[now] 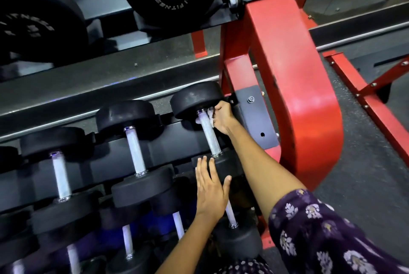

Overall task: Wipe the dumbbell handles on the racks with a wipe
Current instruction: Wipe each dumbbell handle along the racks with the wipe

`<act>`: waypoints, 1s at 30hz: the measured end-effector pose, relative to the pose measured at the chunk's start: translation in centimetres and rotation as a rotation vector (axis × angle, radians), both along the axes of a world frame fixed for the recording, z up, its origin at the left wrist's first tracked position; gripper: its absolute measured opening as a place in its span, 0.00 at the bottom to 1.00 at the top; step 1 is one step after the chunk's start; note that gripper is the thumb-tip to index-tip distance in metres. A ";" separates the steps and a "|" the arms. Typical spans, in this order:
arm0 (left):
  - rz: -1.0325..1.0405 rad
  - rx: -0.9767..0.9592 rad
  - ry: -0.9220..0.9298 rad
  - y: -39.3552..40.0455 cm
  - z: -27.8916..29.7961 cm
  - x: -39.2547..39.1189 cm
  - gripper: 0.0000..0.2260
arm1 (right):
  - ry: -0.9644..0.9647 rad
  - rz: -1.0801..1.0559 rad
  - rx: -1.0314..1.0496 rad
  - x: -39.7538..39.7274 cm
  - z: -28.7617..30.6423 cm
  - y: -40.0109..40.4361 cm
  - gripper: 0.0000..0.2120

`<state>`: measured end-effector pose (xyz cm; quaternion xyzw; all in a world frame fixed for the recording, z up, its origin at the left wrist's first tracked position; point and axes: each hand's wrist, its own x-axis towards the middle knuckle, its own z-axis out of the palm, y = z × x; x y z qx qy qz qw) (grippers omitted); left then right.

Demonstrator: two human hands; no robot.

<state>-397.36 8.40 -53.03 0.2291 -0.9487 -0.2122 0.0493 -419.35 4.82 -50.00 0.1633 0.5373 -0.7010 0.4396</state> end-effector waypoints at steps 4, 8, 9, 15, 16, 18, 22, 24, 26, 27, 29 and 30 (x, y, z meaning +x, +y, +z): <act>-0.001 -0.018 -0.001 -0.1 0.0 0.0 0.29 | 0.084 0.211 0.062 0.5 -1.1 -0.3 0.08; -0.010 -0.038 -0.030 -0.1 0.3 0.1 0.30 | 0.039 0.321 0.104 0.3 -1.0 1.8 0.12; -0.012 -0.040 -0.037 -0.1 0.4 0.0 0.30 | -0.008 0.253 0.062 0.5 -0.3 1.6 0.09; -0.016 -0.047 -0.041 -0.4 0.5 0.0 0.30 | 0.060 0.325 0.202 0.7 -2.1 0.5 0.29; -0.013 -0.051 -0.043 -0.4 0.6 0.0 0.30 | 0.065 0.402 0.233 0.6 -3.4 0.8 0.28; -0.006 -0.054 -0.052 -0.3 0.9 0.0 0.30 | 0.057 0.501 0.290 1.2 -3.3 1.5 0.19; -0.004 -0.049 -0.089 -0.3 1.3 -0.2 0.30 | 0.029 0.559 0.343 3.8 -1.1 3.1 0.18; -0.002 -0.055 -0.091 -0.3 1.3 -0.3 0.30 | 0.137 0.575 0.406 4.2 -1.1 3.8 0.14; -0.003 -0.057 -0.097 -0.4 1.3 -0.2 0.30 | 0.387 0.585 0.556 4.5 -1.0 4.6 0.13; -0.003 -0.058 -0.095 -0.4 1.3 -0.2 0.30 | 0.528 0.583 0.641 4.6 -1.0 5.1 0.13; -0.005 -0.052 -0.098 -0.4 1.3 -0.2 0.30 | 0.773 0.652 0.733 5.0 -0.8 5.7 0.07; -0.005 -0.039 -0.103 -0.4 1.4 -0.2 0.30 | 0.877 0.715 0.755 5.4 -0.2 5.7 0.05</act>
